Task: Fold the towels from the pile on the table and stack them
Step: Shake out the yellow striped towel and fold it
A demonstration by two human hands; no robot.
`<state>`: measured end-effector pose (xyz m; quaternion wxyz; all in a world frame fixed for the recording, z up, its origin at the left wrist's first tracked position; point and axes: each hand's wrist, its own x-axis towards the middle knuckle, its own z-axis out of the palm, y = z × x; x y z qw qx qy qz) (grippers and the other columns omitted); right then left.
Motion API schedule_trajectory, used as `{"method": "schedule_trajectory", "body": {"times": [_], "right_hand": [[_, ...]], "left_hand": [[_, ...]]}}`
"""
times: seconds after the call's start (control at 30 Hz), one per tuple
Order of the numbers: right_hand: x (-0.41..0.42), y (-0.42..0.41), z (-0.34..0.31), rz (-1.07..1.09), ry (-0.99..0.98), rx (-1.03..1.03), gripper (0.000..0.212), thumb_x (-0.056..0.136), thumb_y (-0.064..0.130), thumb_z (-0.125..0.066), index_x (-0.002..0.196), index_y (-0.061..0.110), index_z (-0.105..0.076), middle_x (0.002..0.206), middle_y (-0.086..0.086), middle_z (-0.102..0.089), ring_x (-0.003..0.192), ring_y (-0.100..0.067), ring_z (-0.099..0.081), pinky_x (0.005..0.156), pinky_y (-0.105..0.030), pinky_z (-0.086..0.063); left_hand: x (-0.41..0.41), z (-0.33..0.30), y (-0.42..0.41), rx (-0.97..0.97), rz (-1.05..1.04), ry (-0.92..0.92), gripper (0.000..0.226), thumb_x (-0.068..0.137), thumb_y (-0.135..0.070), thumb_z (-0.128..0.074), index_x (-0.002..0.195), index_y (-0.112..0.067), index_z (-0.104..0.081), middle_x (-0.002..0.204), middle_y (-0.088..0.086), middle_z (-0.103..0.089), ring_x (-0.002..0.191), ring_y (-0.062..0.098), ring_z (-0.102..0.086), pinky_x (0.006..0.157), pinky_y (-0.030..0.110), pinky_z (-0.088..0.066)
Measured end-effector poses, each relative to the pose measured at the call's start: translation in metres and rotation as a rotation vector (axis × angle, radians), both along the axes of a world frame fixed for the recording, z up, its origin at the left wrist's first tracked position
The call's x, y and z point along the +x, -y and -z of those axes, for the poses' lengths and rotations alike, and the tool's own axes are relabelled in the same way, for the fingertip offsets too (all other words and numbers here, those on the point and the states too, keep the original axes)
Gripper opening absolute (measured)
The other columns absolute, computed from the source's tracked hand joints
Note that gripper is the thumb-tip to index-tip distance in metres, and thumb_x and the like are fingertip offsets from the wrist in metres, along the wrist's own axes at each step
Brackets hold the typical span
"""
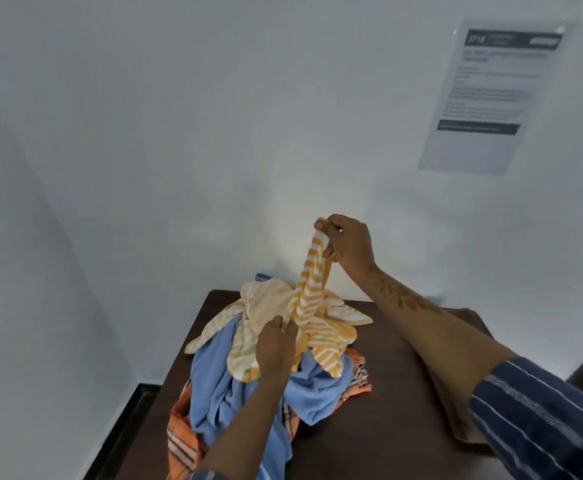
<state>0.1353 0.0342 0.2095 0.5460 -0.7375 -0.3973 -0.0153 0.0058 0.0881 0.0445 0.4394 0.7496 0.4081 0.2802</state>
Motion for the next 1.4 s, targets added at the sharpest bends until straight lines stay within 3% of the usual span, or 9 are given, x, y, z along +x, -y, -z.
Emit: {"method": "schedule_trajectory", "body": {"times": [0.13, 0.3, 0.43, 0.53, 0.67, 0.8, 1.1, 1.3, 1.4], "right_hand": [[0.030, 0.029, -0.002, 0.143, 0.027, -0.002, 0.033, 0.093, 0.023, -0.055, 0.076, -0.004, -0.059, 0.070, -0.019, -0.061, 0.060, -0.021, -0.058, 0.066, -0.041, -0.045], [0.071, 0.063, -0.005, 0.247, -0.103, 0.057, 0.029, 0.092, 0.029, -0.052, 0.071, 0.009, -0.050, 0.065, -0.002, -0.051, 0.064, -0.022, -0.053, 0.065, -0.046, -0.052], [0.074, 0.084, -0.027, -0.252, -0.259, -0.144, 0.028, 0.084, 0.021, -0.069, 0.108, 0.018, -0.055, 0.073, -0.005, -0.061, 0.048, -0.013, -0.050, 0.040, -0.021, -0.039], [0.063, 0.087, -0.025, -0.544, 0.011, -0.662, 0.036, 0.079, 0.022, -0.074, 0.106, 0.033, -0.052, 0.066, -0.001, -0.060, 0.041, -0.010, -0.050, 0.039, -0.020, -0.039], [0.075, 0.091, -0.023, -0.447, 0.281, -0.881, 0.012, 0.081, 0.019, -0.068, 0.082, 0.015, -0.056, 0.060, -0.004, -0.056, 0.037, -0.009, -0.050, 0.039, -0.019, -0.040], [0.098, 0.109, -0.032, -0.405, 0.281, -0.903, 0.007, 0.083, 0.014, -0.064, 0.085, 0.009, -0.059, 0.062, -0.010, -0.062, 0.040, -0.013, -0.055, 0.040, -0.020, -0.043], [0.150, 0.155, -0.026, 0.002, 0.313, -0.780, 0.011, 0.078, 0.015, -0.057, 0.084, 0.009, -0.063, 0.064, -0.005, -0.060, 0.050, -0.018, -0.055, 0.054, -0.024, -0.044], [0.110, 0.155, 0.021, -0.496, 0.024, -0.849, 0.080, 0.075, 0.019, -0.077, 0.143, 0.023, -0.035, 0.088, 0.003, -0.057, 0.055, -0.018, -0.056, 0.047, -0.027, -0.048], [0.098, 0.154, 0.051, -0.580, 0.188, -0.971, 0.034, 0.076, 0.024, -0.075, 0.103, 0.015, -0.057, 0.085, -0.003, -0.063, 0.055, -0.004, -0.059, 0.046, -0.016, -0.046]], "left_hand": [[0.020, -0.017, 0.002, 0.295, -0.278, 0.010, 0.013, 0.077, -0.011, -0.070, 0.087, -0.006, -0.064, 0.088, 0.014, -0.059, 0.078, 0.034, -0.057, 0.063, 0.040, -0.045], [0.043, -0.060, 0.016, 0.098, -0.306, 0.277, 0.003, 0.092, -0.012, -0.056, 0.090, -0.010, -0.057, 0.083, 0.006, -0.060, 0.074, 0.021, -0.054, 0.064, 0.029, -0.036], [0.065, -0.089, 0.040, 0.075, -0.077, 0.464, 0.020, 0.095, -0.021, -0.055, 0.080, -0.007, -0.054, 0.062, -0.001, -0.053, 0.056, 0.005, -0.050, 0.053, 0.021, -0.035], [0.078, -0.101, 0.056, 0.166, 0.114, 0.513, 0.028, 0.090, -0.025, -0.057, 0.073, -0.002, -0.056, 0.062, 0.005, -0.054, 0.060, 0.008, -0.049, 0.055, 0.017, -0.034], [0.086, -0.091, 0.072, 0.234, 0.183, 0.485, 0.028, 0.085, -0.034, -0.060, 0.076, -0.009, -0.053, 0.063, -0.005, -0.054, 0.059, 0.006, -0.051, 0.056, 0.017, -0.036], [0.079, -0.044, 0.069, 0.447, 0.218, 0.107, 0.023, 0.086, -0.035, -0.063, 0.080, -0.014, -0.055, 0.068, -0.008, -0.052, 0.064, 0.007, -0.050, 0.058, 0.026, -0.036], [0.053, 0.015, 0.075, 0.395, -0.198, -0.084, 0.031, 0.076, 0.000, -0.047, 0.096, -0.003, -0.071, 0.092, 0.013, -0.069, 0.081, 0.036, -0.062, 0.070, 0.038, -0.048], [0.094, -0.033, 0.125, 0.341, -0.067, 0.126, 0.034, 0.070, -0.018, -0.043, 0.093, -0.008, -0.066, 0.088, -0.001, -0.065, 0.079, 0.019, -0.058, 0.067, 0.027, -0.040], [0.103, -0.043, 0.144, 0.361, -0.047, 0.149, 0.026, 0.068, -0.024, -0.048, 0.086, -0.013, -0.063, 0.076, -0.007, -0.058, 0.069, 0.014, -0.052, 0.060, 0.029, -0.038]]}}
